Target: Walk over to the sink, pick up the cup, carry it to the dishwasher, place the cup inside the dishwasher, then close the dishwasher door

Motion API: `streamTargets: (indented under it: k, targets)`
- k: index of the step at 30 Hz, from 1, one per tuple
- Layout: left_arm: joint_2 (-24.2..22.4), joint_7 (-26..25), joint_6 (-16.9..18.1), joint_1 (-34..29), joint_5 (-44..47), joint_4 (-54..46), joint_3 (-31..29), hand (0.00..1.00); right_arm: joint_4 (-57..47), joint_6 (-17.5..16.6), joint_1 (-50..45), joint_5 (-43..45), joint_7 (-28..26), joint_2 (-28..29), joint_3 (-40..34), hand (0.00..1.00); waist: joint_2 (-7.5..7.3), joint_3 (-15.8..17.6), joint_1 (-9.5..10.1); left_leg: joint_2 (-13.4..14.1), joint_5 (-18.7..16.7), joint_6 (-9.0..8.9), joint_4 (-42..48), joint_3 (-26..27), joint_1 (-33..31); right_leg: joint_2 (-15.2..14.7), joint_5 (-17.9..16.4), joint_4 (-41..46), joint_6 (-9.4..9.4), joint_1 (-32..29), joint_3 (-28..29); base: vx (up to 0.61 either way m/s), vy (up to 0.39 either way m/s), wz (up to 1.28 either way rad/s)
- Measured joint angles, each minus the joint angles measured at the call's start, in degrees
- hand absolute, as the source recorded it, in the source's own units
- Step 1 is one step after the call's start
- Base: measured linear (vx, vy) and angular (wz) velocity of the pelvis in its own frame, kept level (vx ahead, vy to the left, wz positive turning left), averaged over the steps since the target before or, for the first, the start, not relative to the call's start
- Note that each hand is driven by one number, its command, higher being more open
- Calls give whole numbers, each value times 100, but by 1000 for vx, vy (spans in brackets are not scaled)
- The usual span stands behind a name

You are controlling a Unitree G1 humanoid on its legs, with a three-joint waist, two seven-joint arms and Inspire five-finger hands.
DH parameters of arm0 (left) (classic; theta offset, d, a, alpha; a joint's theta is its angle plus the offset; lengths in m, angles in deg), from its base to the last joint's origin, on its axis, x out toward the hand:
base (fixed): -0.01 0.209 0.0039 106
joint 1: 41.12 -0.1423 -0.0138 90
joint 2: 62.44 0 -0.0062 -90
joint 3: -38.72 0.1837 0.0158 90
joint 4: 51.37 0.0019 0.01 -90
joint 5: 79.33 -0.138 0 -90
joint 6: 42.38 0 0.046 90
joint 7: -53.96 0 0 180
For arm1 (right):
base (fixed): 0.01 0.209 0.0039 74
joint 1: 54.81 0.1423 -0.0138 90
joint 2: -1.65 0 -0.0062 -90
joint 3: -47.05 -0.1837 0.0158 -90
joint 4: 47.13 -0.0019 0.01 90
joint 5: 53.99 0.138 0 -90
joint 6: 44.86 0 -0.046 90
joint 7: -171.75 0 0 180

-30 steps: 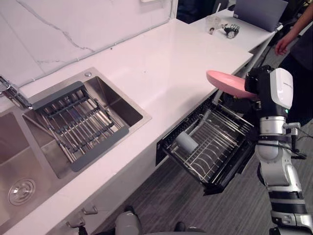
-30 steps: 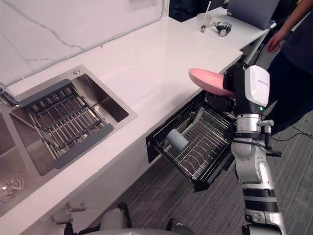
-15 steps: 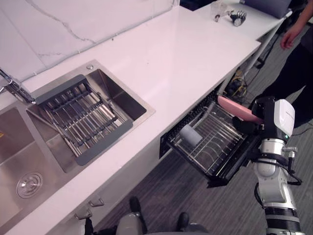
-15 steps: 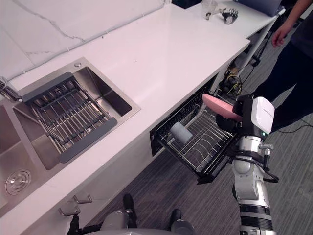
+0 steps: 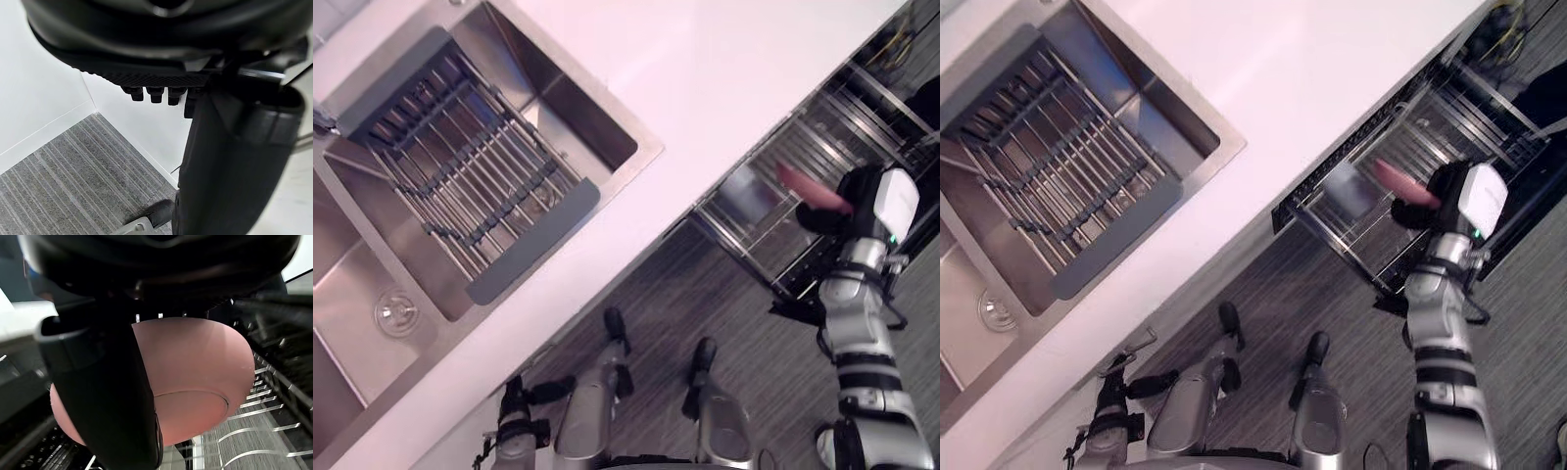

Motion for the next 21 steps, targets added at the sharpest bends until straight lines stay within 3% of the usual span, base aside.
streamTargets:
  k: [4, 5, 8, 16, 21]
  targets:
    - [-107, -16, 1, 160, 210, -10, 138, 100, 706, 145, 545, 263, 46, -426, 198, 0, 204, 100, 12, -96, 44, 42, -75, -163, -115, -62, 0, -3, 5, -109, 41, 55, 86, 16]
    - [-122, -57, 0, 215, 293, -7, 252, 100, 911, 177, 691, 376, 53, -519, 232, 100, 267, 130, 37, -102, 50, 49, -76, -192, -156, -77, 0, -3, 5, -143, 49, 53, 44, 11]
    - [-146, -61, -4, 238, 384, -34, 359, 100, 1178, 280, 844, 642, 57, -579, 296, 100, 355, 157, 48, -132, 68, 65, -114, -279, -180, -104, 0, -2, 5, -163, 47, 47, 39, 6]
    - [-142, -29, -153, 225, 429, -40, 433, 100, 926, 302, 486, 1750, -358, -538, 320, 100, 357, 156, -21, -192, 103, 15, -169, -500, 99, -206, -135, 205, 77, 6, 48, 15, 43, 1]
    - [-143, -8, -193, 200, 405, -35, 393, 100, 238, -12, -163, 2508, -680, -250, -153, 100, 305, 128, -127, -193, 133, -27, -171, -572, 249, -216, -166, 279, 121, 150, 1, -27, 28, 4]
